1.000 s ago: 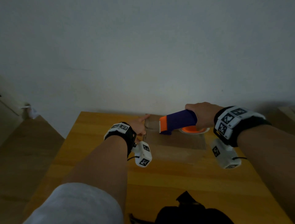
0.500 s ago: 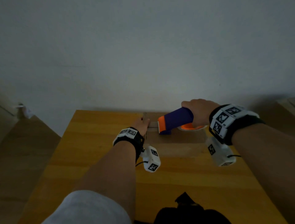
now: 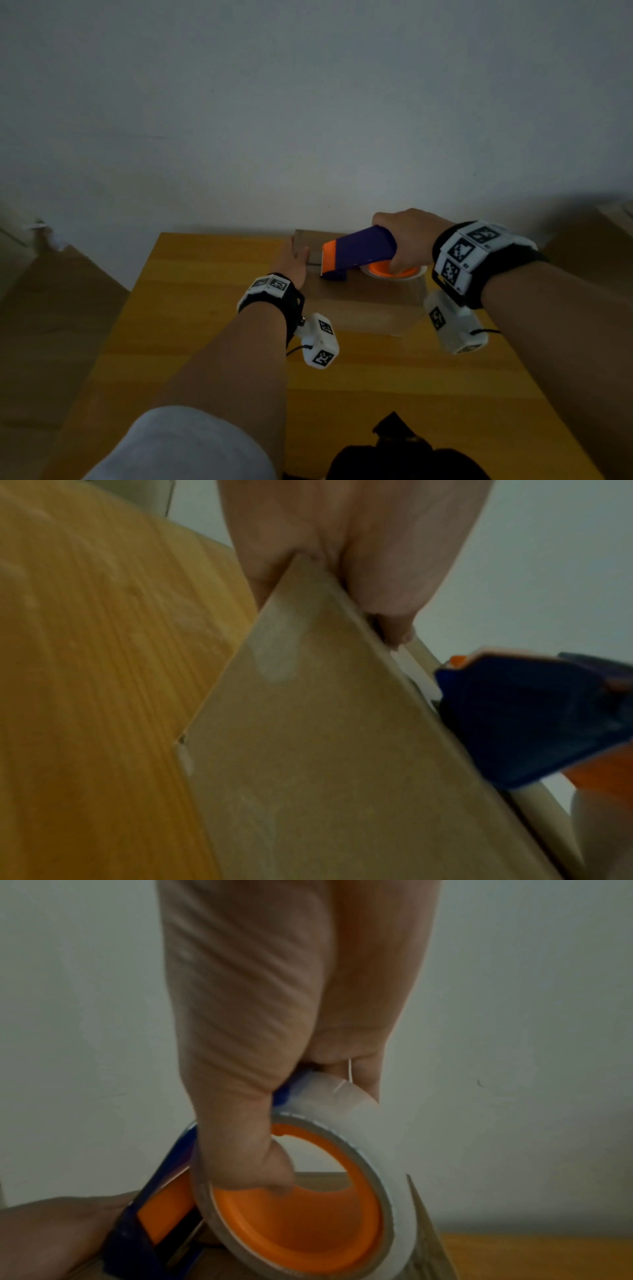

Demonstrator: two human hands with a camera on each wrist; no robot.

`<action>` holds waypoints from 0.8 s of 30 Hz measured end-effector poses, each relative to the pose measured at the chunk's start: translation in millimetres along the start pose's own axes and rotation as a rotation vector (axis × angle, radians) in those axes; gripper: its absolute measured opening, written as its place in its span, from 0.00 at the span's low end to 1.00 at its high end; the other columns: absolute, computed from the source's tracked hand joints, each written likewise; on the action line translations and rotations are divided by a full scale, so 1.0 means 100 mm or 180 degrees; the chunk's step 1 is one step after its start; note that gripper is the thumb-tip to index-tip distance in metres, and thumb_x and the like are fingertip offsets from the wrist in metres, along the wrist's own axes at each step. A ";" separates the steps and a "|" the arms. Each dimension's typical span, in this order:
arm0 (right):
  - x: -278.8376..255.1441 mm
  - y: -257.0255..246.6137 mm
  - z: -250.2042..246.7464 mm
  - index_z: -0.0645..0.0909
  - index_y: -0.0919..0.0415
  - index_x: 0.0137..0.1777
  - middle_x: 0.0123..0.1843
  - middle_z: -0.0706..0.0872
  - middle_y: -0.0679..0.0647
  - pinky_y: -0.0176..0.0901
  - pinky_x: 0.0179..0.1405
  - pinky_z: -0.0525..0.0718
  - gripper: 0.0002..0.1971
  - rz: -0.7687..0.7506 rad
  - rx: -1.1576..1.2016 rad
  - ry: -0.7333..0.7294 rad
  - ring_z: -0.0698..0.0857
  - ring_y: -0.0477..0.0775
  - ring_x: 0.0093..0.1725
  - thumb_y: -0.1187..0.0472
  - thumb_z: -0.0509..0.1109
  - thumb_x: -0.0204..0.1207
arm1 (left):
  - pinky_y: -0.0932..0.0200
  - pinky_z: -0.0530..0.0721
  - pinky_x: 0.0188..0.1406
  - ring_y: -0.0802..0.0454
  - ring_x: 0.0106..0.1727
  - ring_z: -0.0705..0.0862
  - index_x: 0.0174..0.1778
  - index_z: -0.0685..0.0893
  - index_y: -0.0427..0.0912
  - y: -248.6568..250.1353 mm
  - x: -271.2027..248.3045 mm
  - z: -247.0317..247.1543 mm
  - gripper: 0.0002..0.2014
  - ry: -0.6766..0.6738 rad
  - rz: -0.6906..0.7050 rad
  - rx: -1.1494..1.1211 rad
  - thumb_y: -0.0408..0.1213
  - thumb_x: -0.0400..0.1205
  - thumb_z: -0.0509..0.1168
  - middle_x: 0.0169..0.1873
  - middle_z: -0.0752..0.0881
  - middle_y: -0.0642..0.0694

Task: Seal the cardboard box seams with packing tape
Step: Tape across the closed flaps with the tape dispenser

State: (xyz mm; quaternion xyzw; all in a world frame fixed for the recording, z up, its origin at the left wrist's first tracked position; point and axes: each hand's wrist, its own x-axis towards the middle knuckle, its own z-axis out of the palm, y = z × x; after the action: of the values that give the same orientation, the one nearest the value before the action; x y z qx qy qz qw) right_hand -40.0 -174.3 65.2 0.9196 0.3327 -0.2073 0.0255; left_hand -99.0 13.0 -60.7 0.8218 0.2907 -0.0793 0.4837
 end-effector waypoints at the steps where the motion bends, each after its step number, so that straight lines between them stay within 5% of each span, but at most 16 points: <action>1: 0.00 0.02 0.01 0.73 0.56 0.61 0.49 0.83 0.53 0.47 0.44 0.81 0.26 0.0014 0.0038 -0.0010 0.81 0.54 0.46 0.57 0.79 0.64 | 0.42 0.64 0.79 0.39 0.81 0.64 0.85 0.52 0.49 -0.02 0.00 0.02 0.29 0.0032 -0.0001 -0.0081 0.50 0.88 0.49 0.83 0.60 0.43; 7: -0.01 0.12 0.01 0.69 0.52 0.55 0.47 0.78 0.50 0.46 0.42 0.75 0.22 0.0117 0.0155 -0.0084 0.78 0.53 0.45 0.64 0.77 0.66 | 0.43 0.67 0.78 0.38 0.78 0.70 0.85 0.55 0.49 -0.05 -0.02 0.00 0.28 -0.0088 0.0107 -0.0362 0.51 0.89 0.47 0.81 0.66 0.43; 13: -0.06 0.20 0.00 0.71 0.56 0.63 0.49 0.78 0.51 0.48 0.45 0.77 0.26 0.0106 0.0186 -0.0140 0.78 0.55 0.47 0.64 0.77 0.66 | 0.46 0.70 0.76 0.40 0.76 0.72 0.84 0.58 0.48 -0.03 -0.04 -0.03 0.27 -0.0122 0.0138 -0.0281 0.51 0.89 0.45 0.79 0.68 0.42; 21: -0.17 0.29 -0.03 0.70 0.52 0.57 0.48 0.78 0.50 0.48 0.44 0.79 0.24 0.0177 0.0030 -0.0161 0.78 0.54 0.46 0.64 0.77 0.65 | 0.48 0.77 0.69 0.39 0.70 0.77 0.83 0.61 0.47 0.00 -0.03 -0.01 0.25 -0.0155 0.0217 -0.0376 0.49 0.89 0.46 0.75 0.73 0.38; 24: -0.23 0.39 -0.05 0.72 0.56 0.62 0.51 0.81 0.53 0.46 0.44 0.77 0.26 0.0279 -0.0042 -0.0287 0.78 0.54 0.47 0.64 0.77 0.65 | 0.46 0.74 0.72 0.38 0.73 0.74 0.83 0.60 0.48 -0.02 -0.02 -0.01 0.26 -0.0157 0.0181 -0.0335 0.51 0.89 0.46 0.77 0.71 0.39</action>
State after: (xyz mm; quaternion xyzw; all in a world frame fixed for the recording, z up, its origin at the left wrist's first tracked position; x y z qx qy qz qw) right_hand -30.2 -217.3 75.9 0.9229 0.2919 -0.2450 0.0555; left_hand -101.6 13.6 -60.9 0.8009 0.2590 -0.0703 0.5353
